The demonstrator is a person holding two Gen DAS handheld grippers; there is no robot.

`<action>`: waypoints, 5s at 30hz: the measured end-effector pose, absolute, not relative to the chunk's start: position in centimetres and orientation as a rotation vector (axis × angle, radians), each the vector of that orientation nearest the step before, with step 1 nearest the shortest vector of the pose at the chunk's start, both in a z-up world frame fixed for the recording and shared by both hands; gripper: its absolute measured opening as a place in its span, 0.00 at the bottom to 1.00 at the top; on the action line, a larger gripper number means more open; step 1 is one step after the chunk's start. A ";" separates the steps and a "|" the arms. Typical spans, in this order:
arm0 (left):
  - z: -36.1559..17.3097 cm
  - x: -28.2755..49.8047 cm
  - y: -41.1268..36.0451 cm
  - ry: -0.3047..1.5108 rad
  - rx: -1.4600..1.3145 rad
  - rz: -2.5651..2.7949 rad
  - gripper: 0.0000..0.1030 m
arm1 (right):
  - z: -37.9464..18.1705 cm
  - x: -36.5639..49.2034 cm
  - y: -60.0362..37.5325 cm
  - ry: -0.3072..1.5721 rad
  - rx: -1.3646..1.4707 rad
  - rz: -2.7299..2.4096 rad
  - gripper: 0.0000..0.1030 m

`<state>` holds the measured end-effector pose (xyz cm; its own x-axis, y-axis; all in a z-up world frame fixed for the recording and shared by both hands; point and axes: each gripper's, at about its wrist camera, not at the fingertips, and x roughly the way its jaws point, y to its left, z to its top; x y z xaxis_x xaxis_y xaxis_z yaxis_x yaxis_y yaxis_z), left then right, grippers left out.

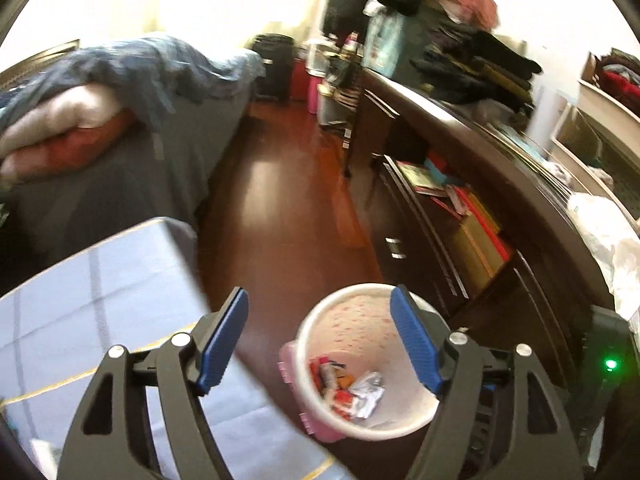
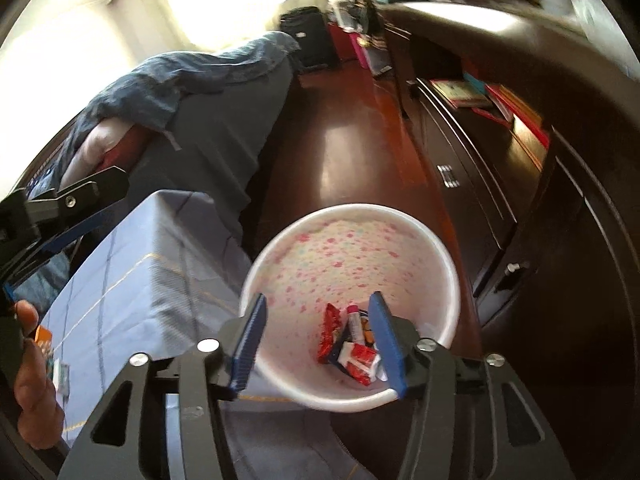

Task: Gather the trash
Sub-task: 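Move both open tools back over the table, then grasp the orange block with the left tool while the right tool grasps the white box, then lift the orange block and white box and carry them over the wastebasket, then open both tools to drop the block and box into the wastebasket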

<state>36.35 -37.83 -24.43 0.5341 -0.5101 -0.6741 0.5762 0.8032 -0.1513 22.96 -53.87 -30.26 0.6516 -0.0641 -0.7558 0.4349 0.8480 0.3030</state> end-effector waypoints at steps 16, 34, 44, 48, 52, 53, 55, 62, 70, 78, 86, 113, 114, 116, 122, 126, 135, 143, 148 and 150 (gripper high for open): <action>-21.5 37.4 -13.9 0.752 0.010 -0.064 0.84 | -24.1 24.1 -36.4 0.809 0.226 0.058 0.82; -29.7 47.2 0.1 0.966 0.023 0.072 0.73 | -27.4 28.3 -21.3 0.922 0.087 0.245 0.82; -31.5 47.8 1.3 0.981 -0.014 0.039 0.35 | -29.6 31.1 -17.7 0.965 0.084 0.222 0.82; -31.1 47.4 2.0 0.970 -0.062 0.026 0.34 | -30.1 31.7 -16.6 0.974 0.054 0.212 0.67; -30.3 46.8 2.6 0.946 -0.076 0.029 0.34 | -30.1 31.6 -16.1 0.963 0.018 0.187 0.42; -30.0 46.6 2.7 0.939 -0.078 0.029 0.34 | -30.1 31.6 -16.1 0.962 0.017 0.189 0.43; -29.3 46.1 2.8 0.924 -0.080 0.032 0.34 | -30.1 31.4 -16.2 0.962 0.022 0.191 0.42; -27.1 43.8 2.7 0.881 -0.086 0.025 0.35 | -29.1 30.3 -17.0 0.937 0.023 0.203 0.42; -23.8 39.7 0.0 0.824 -0.083 -0.012 0.35 | -27.3 28.3 -19.6 0.908 0.053 0.210 0.42; -21.5 36.5 -4.8 0.784 -0.067 -0.092 0.35 | -25.6 26.2 -23.5 0.876 0.087 0.183 0.42; -20.3 34.1 -10.5 0.763 -0.046 -0.192 0.35 | -25.1 23.8 -28.5 0.860 0.118 0.120 0.42; -19.9 30.8 -28.1 0.755 0.102 -0.468 0.35 | -25.8 18.9 -44.1 0.813 0.296 -0.147 0.42; -20.0 30.8 -28.7 0.756 0.109 -0.478 0.35 | -25.9 18.8 -44.7 0.812 0.303 -0.161 0.42; -20.3 30.8 -30.0 0.759 0.123 -0.498 0.35 | -26.0 18.7 -45.7 0.810 0.317 -0.180 0.42; -21.1 31.0 -33.4 0.762 0.162 -0.554 0.35 | -26.5 18.5 -48.7 0.799 0.357 -0.234 0.42; -21.7 31.3 -35.9 0.759 0.182 -0.594 0.35 | -27.0 18.6 -50.5 0.796 0.380 -0.271 0.42; -25.0 33.5 -41.6 0.826 0.191 -0.686 0.35 | -28.8 19.9 -54.3 0.784 0.417 -0.332 0.42; -28.6 36.2 -44.9 0.892 0.184 -0.727 0.35 | -31.3 21.7 -56.6 0.818 0.420 -0.380 0.42; -30.5 37.4 -46.2 0.928 0.185 -0.734 0.35 | -32.5 22.7 -56.8 0.840 0.413 -0.390 0.42; -31.2 37.7 -46.6 0.938 0.192 -0.733 0.35 | -32.8 23.0 -56.7 0.846 0.411 -0.392 0.42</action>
